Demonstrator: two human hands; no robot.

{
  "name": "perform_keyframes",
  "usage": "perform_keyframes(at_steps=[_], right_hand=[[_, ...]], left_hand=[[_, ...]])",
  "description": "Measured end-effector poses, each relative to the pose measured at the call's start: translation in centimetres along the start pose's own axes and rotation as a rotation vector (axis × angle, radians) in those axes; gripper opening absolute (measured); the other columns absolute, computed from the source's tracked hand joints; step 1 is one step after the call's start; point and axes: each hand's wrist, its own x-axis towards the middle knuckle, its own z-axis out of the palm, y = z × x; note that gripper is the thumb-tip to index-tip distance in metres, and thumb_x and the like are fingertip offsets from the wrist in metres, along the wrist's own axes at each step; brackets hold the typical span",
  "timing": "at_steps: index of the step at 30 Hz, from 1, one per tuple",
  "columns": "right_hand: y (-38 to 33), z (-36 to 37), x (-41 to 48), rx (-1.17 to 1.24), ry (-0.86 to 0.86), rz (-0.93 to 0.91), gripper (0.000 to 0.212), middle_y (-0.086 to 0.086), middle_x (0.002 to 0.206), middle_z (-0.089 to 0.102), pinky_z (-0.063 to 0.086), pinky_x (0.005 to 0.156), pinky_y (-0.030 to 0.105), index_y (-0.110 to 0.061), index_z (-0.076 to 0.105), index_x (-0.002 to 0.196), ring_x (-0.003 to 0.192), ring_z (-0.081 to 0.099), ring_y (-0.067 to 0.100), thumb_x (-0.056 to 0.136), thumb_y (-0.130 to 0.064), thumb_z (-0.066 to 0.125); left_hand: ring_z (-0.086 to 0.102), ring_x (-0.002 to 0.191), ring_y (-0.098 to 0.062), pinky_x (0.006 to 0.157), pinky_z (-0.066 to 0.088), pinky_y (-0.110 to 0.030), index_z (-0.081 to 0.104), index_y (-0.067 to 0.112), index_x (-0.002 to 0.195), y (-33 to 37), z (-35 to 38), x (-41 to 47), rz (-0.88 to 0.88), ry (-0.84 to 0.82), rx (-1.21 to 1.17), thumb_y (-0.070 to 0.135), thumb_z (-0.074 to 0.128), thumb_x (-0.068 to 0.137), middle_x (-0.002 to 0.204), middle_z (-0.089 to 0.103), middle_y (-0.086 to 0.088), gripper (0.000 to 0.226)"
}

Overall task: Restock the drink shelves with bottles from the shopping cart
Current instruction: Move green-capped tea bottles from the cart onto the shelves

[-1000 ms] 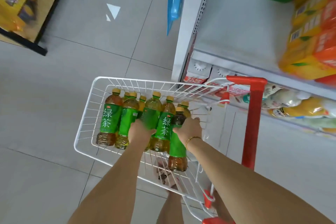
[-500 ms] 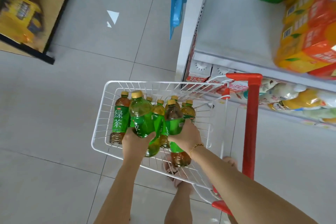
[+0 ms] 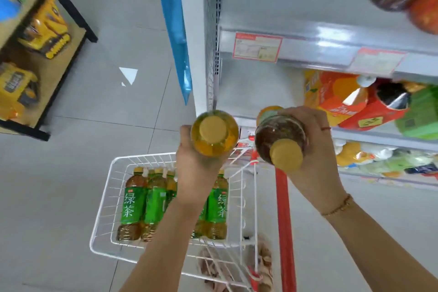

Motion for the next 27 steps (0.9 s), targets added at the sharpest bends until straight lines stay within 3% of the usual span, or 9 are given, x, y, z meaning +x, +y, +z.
perform_keyframes(at_steps=[3, 5, 7, 9, 14, 17, 21, 24, 27], right_hand=[[5.0, 0.3, 1.9, -0.094, -0.067, -0.022, 0.056, 0.008, 0.112, 0.05, 0.034, 0.091, 0.003, -0.017, 0.058, 0.114, 0.101, 0.049, 0.006, 0.063, -0.03, 0.074], [8.0, 1.0, 2.9, -0.092, -0.037, -0.043, 0.049, 0.002, 0.111, 0.051, 0.036, 0.091, 0.004, -0.018, 0.058, 0.113, 0.101, 0.05, 0.003, 0.066, -0.021, 0.074], [10.2, 1.7, 3.9, -0.053, 0.025, -0.056, 0.05, 0.0, 0.112, 0.052, 0.037, 0.09, 0.005, -0.023, 0.055, 0.112, 0.1, 0.049, -0.007, 0.068, -0.009, 0.075], [12.1, 2.2, 5.2, -0.014, 0.097, -0.058, 0.055, 0.005, 0.114, 0.055, 0.038, 0.091, 0.006, -0.022, 0.054, 0.112, 0.101, 0.052, -0.003, 0.066, -0.002, 0.078], [16.1, 3.7, 9.2, 0.111, 0.098, 0.007, 0.068, 0.003, 0.119, 0.058, 0.047, 0.097, 0.042, -0.017, 0.049, 0.122, 0.112, 0.056, 0.019, 0.062, -0.01, 0.078], [17.2, 4.5, 11.0, 0.196, 0.094, 0.085, 0.071, -0.002, 0.117, 0.059, 0.045, 0.1, 0.033, -0.017, 0.046, 0.123, 0.112, 0.056, 0.012, 0.061, -0.004, 0.079], [18.2, 5.1, 12.6, 0.339, 0.117, 0.172, 0.064, -0.008, 0.102, 0.059, 0.046, 0.088, 0.019, -0.018, 0.043, 0.116, 0.093, 0.057, -0.003, 0.066, 0.011, 0.07], [18.7, 5.5, 13.6, 0.5, 0.064, 0.233, 0.057, -0.005, 0.094, 0.06, 0.05, 0.077, 0.02, -0.017, 0.045, 0.113, 0.085, 0.059, 0.003, 0.071, 0.018, 0.059], [19.2, 5.7, 14.1, 0.5, -0.008, 0.243, 0.054, 0.0, 0.098, 0.062, 0.049, 0.084, 0.033, -0.021, 0.048, 0.112, 0.093, 0.06, 0.013, 0.07, 0.011, 0.06]], left_hand=[[0.056, 0.068, -0.004, 0.06, 0.038, -0.004, 0.052, 0.005, 0.104, -0.1, 4.4, 2.5, 0.108, -0.016, -0.012, 0.022, 0.088, 0.06, 0.079, 0.06, 0.01, 0.059], [0.052, 0.072, -0.007, 0.059, 0.036, -0.003, 0.05, 0.008, 0.102, -0.4, 7.0, 4.2, 0.185, -0.032, -0.03, 0.018, 0.086, 0.062, 0.081, 0.058, 0.009, 0.055], [0.047, 0.073, -0.004, 0.058, 0.036, -0.001, 0.046, 0.013, 0.097, -0.6, 8.8, 5.8, 0.256, -0.049, -0.016, 0.015, 0.085, 0.063, 0.08, 0.054, 0.011, 0.052], [0.045, 0.075, 0.001, 0.059, 0.035, 0.002, 0.047, 0.009, 0.099, -0.9, 10.0, 7.7, 0.341, -0.039, 0.026, 0.014, 0.085, 0.065, 0.083, 0.054, 0.008, 0.051], [0.056, 0.076, -0.016, 0.062, 0.044, -0.018, 0.048, 0.008, 0.104, -1.6, 12.3, 12.0, 0.372, -0.009, 0.12, 0.017, 0.084, 0.065, 0.087, 0.059, 0.006, 0.054], [0.059, 0.078, -0.023, 0.062, 0.047, -0.025, 0.047, 0.006, 0.105, -2.6, 14.0, 13.3, 0.336, -0.025, 0.152, 0.018, 0.084, 0.064, 0.088, 0.063, -0.002, 0.056], [0.05, 0.071, -0.013, 0.05, 0.036, 0.0, 0.045, 0.007, 0.103, -3.9, 15.8, 13.7, 0.322, -0.011, 0.109, 0.015, 0.085, 0.064, 0.086, 0.055, 0.004, 0.056], [0.05, 0.076, -0.013, 0.055, 0.036, -0.008, 0.041, 0.008, 0.106, -4.2, 16.7, 14.4, 0.292, 0.004, 0.031, 0.017, 0.083, 0.067, 0.091, 0.053, 0.005, 0.058], [0.051, 0.085, -0.014, 0.069, 0.042, -0.022, 0.041, 0.006, 0.111, -4.5, 17.0, 15.0, 0.264, 0.012, 0.006, 0.02, 0.083, 0.068, 0.096, 0.052, 0.004, 0.062]])
